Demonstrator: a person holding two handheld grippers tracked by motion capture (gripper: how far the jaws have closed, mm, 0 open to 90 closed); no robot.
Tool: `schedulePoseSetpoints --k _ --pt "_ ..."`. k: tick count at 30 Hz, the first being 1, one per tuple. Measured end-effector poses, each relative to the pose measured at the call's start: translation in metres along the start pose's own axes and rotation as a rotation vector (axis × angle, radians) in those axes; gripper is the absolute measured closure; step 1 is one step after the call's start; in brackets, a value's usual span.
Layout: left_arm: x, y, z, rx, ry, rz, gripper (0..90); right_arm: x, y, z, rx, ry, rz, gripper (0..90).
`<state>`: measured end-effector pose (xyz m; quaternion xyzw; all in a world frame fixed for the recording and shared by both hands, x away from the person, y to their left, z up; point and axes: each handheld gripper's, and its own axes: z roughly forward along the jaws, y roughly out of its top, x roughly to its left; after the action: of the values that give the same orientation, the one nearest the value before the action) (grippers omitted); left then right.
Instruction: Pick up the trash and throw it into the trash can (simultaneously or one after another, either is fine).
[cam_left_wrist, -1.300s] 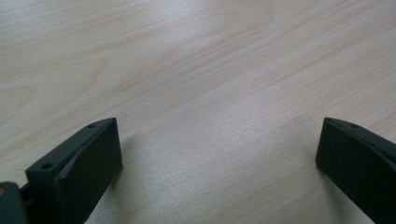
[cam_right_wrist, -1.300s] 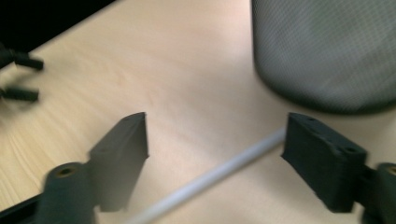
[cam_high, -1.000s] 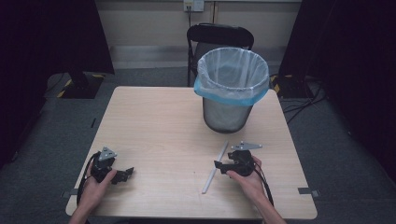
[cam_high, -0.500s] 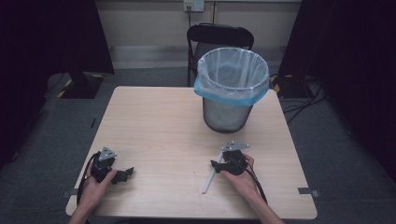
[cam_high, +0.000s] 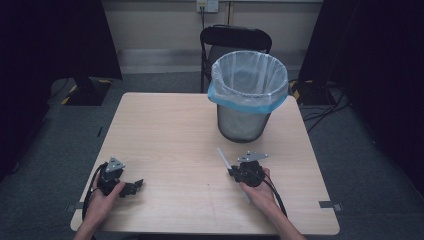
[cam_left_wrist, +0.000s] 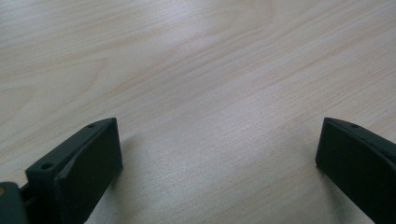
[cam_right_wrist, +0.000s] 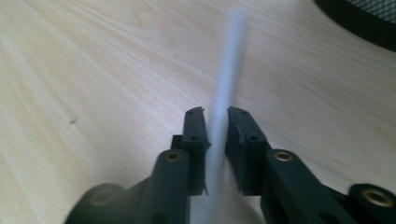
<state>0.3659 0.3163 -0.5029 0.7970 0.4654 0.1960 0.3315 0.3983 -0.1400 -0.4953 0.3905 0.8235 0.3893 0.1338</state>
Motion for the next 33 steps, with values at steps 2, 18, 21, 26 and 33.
schedulePoseSetpoints --k 2,18,21,26,33 --pt "0.000 0.000 0.000 0.000 0.000 -0.001 0.0 0.001 0.001 0.001 0.001 0.017 -0.003 80.1" --pt "0.000 0.000 0.000 0.000 0.000 0.000 0.0 0.002 -0.021 -0.037 0.039 0.006 0.000 59.4" --pt "0.000 0.000 0.000 0.000 0.000 -0.001 0.0 0.002 -0.035 -0.049 0.049 -0.005 -0.026 59.3" --pt "0.000 0.000 0.000 0.000 0.000 0.000 0.0 0.003 -0.048 -0.064 0.067 -0.040 -0.035 69.4" --pt "0.000 0.000 0.000 -0.002 0.000 -0.002 0.0 0.012 -0.051 -0.067 0.070 -0.077 -0.099 80.2"
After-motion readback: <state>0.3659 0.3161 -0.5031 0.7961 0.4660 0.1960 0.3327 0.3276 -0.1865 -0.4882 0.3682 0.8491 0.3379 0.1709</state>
